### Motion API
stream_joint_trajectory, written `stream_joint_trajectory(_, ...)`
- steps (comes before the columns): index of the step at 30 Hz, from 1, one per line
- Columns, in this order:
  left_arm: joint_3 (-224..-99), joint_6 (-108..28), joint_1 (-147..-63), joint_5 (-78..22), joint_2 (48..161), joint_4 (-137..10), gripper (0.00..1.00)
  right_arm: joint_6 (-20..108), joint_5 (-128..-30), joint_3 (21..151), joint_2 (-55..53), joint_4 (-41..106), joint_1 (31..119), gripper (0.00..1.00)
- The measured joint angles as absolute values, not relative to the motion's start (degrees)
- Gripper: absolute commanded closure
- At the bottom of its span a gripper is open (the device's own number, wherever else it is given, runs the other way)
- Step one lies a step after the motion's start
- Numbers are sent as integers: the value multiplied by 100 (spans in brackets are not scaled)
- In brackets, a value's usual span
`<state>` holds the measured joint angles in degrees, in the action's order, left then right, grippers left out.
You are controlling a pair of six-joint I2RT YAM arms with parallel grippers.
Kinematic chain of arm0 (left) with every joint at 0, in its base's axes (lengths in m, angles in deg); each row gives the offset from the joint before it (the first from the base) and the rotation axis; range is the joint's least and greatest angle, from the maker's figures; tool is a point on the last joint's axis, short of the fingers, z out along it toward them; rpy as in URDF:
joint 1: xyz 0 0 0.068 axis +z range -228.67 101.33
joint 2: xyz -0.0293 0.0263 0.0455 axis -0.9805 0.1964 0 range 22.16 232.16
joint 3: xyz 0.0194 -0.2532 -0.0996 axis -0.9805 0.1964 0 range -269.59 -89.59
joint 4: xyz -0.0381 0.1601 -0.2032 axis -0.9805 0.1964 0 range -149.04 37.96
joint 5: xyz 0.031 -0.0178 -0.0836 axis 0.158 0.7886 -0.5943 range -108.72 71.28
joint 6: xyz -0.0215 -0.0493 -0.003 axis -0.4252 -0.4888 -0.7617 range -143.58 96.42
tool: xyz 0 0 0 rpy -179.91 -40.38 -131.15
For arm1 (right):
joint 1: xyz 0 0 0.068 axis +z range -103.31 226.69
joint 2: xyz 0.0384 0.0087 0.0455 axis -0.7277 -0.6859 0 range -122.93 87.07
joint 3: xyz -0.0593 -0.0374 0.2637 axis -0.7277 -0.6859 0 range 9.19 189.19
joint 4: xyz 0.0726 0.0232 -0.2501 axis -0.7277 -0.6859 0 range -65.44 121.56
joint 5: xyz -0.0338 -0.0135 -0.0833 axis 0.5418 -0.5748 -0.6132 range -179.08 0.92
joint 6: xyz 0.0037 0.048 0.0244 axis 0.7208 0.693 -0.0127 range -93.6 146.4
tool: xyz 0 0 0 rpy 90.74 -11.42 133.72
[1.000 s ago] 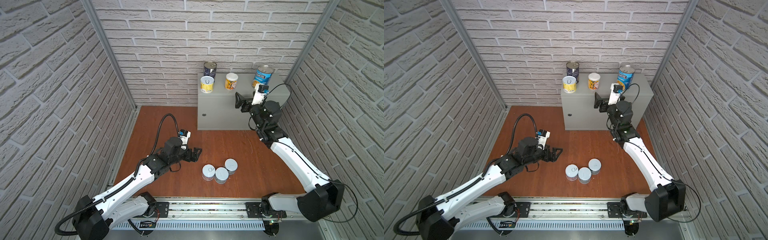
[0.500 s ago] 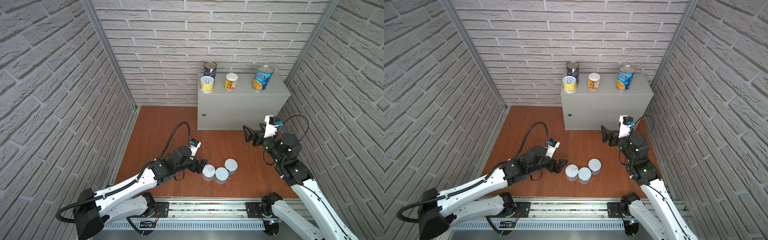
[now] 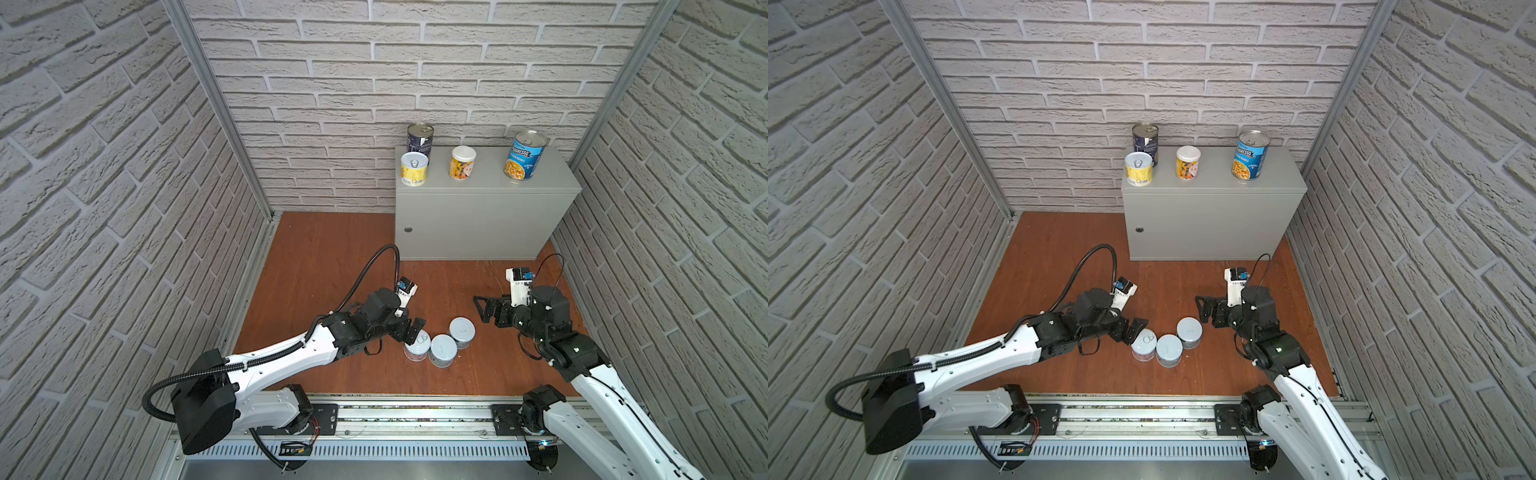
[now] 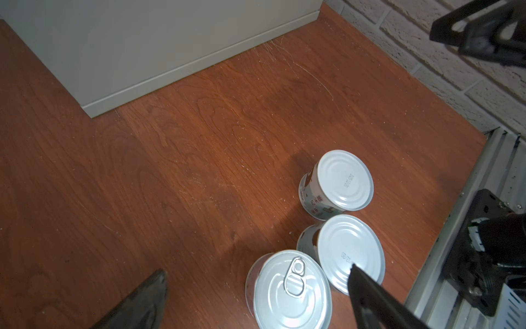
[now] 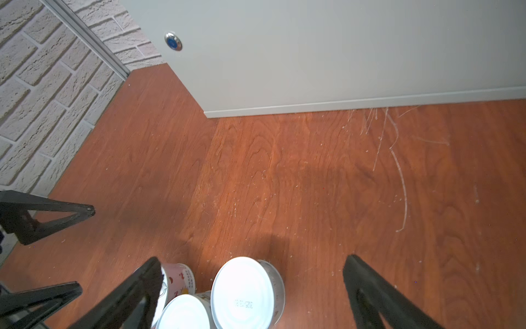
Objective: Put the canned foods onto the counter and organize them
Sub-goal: 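Move the left gripper over the pink can while the right lowers nearby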
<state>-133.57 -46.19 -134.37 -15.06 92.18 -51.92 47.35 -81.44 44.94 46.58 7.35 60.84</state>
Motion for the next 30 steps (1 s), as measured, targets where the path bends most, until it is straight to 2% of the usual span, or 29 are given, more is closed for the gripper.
stream_joint_trajectory(7, -13333, -4669, -13575, -1469, 9338, -5144, 2, 4997, -7690, 4096, 4333, 862, 6084, 2)
stream_joint_trajectory(14, -13390, -4492, -13586, -1689, 9612, -5011, 2, 5012, -7528, 4515, 4068, 847, 6084, 2)
stream_joint_trajectory(24, -13441, -4424, -13588, -2054, 9878, -4725, 2, 5146, -7698, 4544, 4274, 901, 6082, 2)
stream_joint_trajectory(30, -13441, -4420, -13608, -2177, 9963, -4703, 2, 5266, -7676, 4852, 3898, 875, 6082, 2)
